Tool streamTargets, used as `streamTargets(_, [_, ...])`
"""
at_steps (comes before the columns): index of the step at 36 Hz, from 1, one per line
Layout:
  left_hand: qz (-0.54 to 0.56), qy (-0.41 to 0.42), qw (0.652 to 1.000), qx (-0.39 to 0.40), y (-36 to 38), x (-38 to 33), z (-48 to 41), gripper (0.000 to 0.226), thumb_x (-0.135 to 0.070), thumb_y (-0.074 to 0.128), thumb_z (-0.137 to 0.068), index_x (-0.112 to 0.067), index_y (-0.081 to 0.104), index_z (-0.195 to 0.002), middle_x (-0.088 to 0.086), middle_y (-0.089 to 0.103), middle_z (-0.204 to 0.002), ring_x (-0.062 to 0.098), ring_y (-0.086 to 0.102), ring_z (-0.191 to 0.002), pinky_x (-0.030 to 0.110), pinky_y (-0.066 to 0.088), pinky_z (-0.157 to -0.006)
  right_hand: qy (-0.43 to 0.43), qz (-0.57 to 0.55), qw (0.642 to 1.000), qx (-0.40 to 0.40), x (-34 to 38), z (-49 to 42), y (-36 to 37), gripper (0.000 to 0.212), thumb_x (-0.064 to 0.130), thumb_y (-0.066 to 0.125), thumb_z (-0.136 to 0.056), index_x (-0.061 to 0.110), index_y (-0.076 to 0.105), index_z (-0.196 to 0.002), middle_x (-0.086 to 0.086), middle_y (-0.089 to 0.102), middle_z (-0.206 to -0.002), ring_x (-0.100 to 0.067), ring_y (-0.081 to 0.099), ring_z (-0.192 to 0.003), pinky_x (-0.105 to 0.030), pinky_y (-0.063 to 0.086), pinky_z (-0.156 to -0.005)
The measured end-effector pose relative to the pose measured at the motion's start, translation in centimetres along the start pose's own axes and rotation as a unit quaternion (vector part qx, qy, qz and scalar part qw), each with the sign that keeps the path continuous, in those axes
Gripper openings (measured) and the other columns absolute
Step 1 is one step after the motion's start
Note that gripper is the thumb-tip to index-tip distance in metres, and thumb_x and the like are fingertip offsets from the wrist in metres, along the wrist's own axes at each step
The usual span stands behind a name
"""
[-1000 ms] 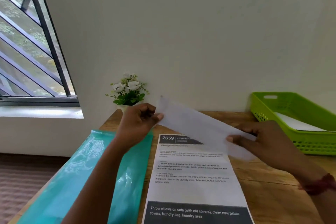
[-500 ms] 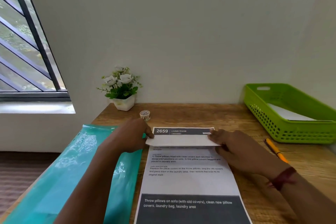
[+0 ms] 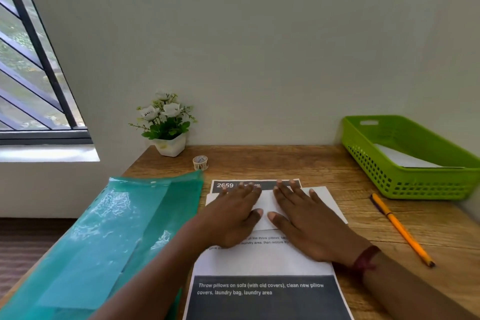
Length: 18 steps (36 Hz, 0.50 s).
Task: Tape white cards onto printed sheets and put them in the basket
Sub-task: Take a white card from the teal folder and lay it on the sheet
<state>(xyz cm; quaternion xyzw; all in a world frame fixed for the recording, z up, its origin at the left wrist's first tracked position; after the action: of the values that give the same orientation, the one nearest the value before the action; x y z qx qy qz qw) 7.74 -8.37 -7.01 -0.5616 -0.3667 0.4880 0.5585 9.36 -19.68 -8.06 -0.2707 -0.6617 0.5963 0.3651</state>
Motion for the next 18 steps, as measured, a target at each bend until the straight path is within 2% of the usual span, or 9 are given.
streamTargets(4, [-0.037, -0.001, 0.999, -0.007, 1.2, -0.7, -0.5, 0.061, -0.039, 0.022, -0.106, -0.016, -0.001, -0.157, 0.005, 0.000, -0.165, 0.019, -0.004, -0.151, 0.043, -0.001, -0.123, 0.002, 0.006, 1.000, -0.012, 0.8, -0.8, 0.7, 0.085, 0.067, -0.005, -0.085, 0.020, -0.001, -0.155, 0.004, -0.007, -0.163, -0.013, -0.011, -0.149, -0.043, -0.001, -0.122])
streamTargets(7, [-0.066, -0.009, 0.998, 0.014, 2.1, -0.2, -0.7, 0.063, -0.043, 0.018, -0.105, -0.016, -0.005, -0.156, 0.007, -0.006, -0.165, 0.022, -0.008, -0.151, 0.046, -0.001, -0.123, 0.003, 0.025, 1.000, -0.012, 0.6, -1.1, 1.4, 0.088, 0.068, -0.012, -0.082, 0.019, -0.003, -0.155, 0.001, -0.008, -0.163, -0.014, -0.013, -0.149, -0.042, -0.005, -0.120])
streamTargets(9, [-0.066, -0.021, 0.997, 0.024, 2.4, 0.2, -0.7, 0.065, -0.047, 0.017, -0.104, -0.018, -0.010, -0.155, 0.007, -0.011, -0.164, 0.022, -0.013, -0.150, 0.047, -0.003, -0.122, 0.007, 0.025, 1.000, -0.006, 0.4, -1.0, 1.6, 0.095, 0.067, -0.018, -0.074, 0.018, -0.004, -0.155, 0.000, -0.009, -0.163, -0.015, -0.013, -0.149, -0.040, -0.008, -0.119])
streamTargets(18, [-0.055, -0.039, 0.996, 0.058, 3.5, 1.0, -0.8, 0.067, -0.052, 0.010, -0.103, -0.020, -0.021, -0.152, 0.004, -0.027, -0.160, 0.020, -0.029, -0.144, 0.052, -0.012, -0.119, 0.025, 0.027, 0.999, 0.005, 0.1, -0.9, 1.8, 0.098, 0.068, -0.018, -0.068, 0.025, -0.006, -0.155, 0.000, -0.013, -0.162, -0.017, -0.014, -0.149, -0.039, -0.012, -0.118])
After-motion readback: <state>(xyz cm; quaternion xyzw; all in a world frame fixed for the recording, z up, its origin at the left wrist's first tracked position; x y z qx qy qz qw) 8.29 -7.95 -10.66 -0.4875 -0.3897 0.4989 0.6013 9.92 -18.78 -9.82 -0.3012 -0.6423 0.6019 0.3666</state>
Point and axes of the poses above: each hand's wrist, its own z-axis away from the middle knuckle, its own y-axis out of the palm, x = y × z, the point moved 10 cm from there along -z, towards the middle knuckle
